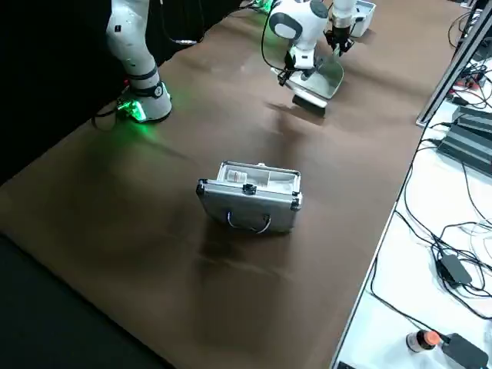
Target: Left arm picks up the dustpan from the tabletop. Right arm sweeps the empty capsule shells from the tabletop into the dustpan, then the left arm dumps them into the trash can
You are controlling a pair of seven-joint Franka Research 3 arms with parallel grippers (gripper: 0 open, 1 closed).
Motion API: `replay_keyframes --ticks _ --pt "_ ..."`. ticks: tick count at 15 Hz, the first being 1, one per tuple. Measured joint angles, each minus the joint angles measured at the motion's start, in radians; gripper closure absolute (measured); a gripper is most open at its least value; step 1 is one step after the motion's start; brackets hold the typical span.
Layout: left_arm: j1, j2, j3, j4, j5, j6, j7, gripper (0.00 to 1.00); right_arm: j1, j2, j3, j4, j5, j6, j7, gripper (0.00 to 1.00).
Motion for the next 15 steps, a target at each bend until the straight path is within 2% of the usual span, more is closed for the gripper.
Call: replay_keyframes --ticks 6,15 --pt "-0.029 0.001 0.030 0.003 0.000 0.000 -0.005 0.67 0.009 0.000 0.024 -0.046 0.081 0.074 -0.083 0.73" --pt "-0.030 0.002 0.032 0.005 0.000 0.000 -0.006 0.67 0.109 0.005 0.031 -0.052 0.203 0.109 -0.082 0.73"
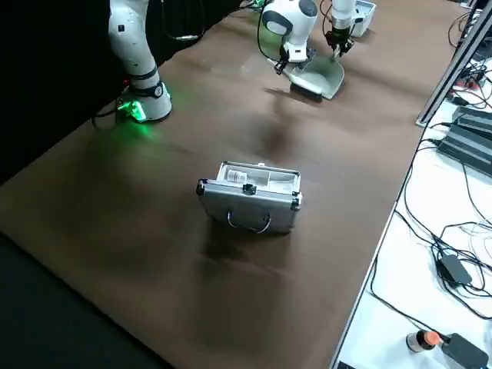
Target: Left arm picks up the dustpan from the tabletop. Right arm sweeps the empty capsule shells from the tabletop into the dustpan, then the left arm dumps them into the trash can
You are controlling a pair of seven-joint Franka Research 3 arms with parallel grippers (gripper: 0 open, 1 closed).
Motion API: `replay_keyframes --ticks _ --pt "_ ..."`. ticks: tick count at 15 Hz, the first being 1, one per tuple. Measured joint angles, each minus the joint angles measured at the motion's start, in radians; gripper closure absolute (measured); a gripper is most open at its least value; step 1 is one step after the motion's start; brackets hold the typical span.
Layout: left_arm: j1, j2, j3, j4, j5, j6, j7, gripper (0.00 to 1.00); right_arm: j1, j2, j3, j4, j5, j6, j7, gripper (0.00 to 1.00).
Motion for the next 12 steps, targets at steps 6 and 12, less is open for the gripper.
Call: replay_keyframes --ticks 6,12 --pt "0.000 0.000 0.001 0.001 0.000 0.000 0.000 0.67 0.023 0.032 0.000 0.015 0.094 0.012 0.000 0.73" --pt "0.000 0.000 0.001 0.002 0.000 0.000 0.000 0.67 0.043 0.068 0.000 0.071 0.180 0.012 0.012 0.73"
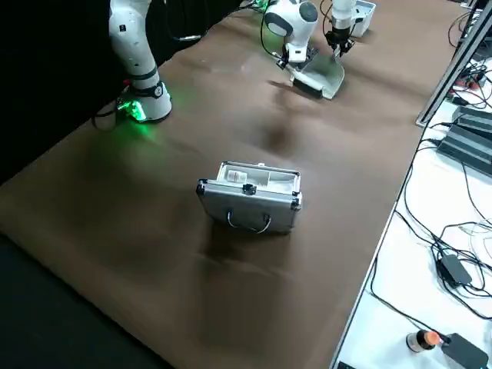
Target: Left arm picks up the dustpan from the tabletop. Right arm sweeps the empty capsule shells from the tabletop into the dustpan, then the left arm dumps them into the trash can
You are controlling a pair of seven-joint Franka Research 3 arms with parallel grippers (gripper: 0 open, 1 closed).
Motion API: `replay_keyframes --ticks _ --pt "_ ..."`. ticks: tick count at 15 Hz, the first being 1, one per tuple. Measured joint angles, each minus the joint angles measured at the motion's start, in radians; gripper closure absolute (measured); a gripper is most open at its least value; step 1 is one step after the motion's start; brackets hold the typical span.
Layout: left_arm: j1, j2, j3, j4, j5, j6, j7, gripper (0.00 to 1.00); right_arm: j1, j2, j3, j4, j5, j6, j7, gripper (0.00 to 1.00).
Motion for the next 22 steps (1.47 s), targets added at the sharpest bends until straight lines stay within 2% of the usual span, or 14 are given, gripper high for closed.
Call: replay_keyframes --ticks 5,10,15,17,20,22 --pt "0.000 0.000 0.001 0.000 0.000 0.000 -0.001 0.67 0.023 0.042 0.000 0.053 0.032 -0.002 0.022 0.73" --pt "0.000 0.000 0.001 0.000 0.000 0.000 -0.002 0.67 0.059 0.091 0.001 0.116 0.112 0.000 0.023 0.73" --pt "0.000 0.000 0.003 0.002 0.000 0.000 -0.003 0.67 0.070 0.107 -0.002 0.150 0.122 -0.002 0.023 0.73" --pt "0.001 0.000 0.004 0.003 0.000 0.000 -0.004 0.67 0.065 0.108 -0.006 0.162 0.124 -0.047 0.023 0.73" --pt "0.002 0.000 0.005 0.005 0.000 0.000 -0.008 0.67 0.028 0.108 -0.013 0.214 0.125 -0.181 0.023 0.73" --pt "0.003 0.000 0.006 0.006 0.000 0.000 -0.011 0.67 0.009 0.108 -0.015 0.235 0.125 -0.210 0.023 0.73"
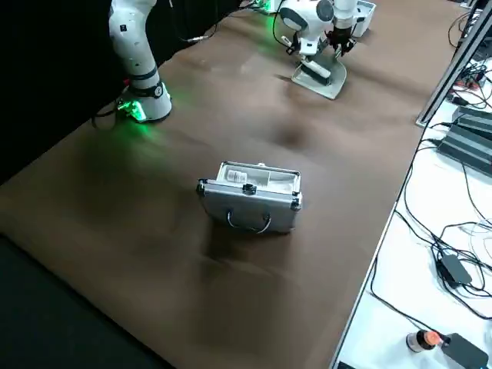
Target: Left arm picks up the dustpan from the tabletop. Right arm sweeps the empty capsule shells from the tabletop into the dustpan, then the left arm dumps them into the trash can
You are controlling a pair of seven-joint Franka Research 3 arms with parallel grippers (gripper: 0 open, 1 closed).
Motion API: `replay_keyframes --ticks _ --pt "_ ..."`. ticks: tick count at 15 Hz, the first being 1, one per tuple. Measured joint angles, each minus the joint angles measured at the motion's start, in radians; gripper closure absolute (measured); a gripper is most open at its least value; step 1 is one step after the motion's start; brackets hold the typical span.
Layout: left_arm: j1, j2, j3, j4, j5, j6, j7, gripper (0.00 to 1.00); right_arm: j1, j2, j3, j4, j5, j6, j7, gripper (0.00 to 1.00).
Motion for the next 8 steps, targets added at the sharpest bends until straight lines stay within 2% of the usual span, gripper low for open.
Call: replay_keyframes --ticks 8 --pt "0.019 0.000 0.003 0.001 0.000 0.026 -0.006 0.67 -0.010 -0.003 0.000 0.029 0.005 -0.013 0.000 0.73"
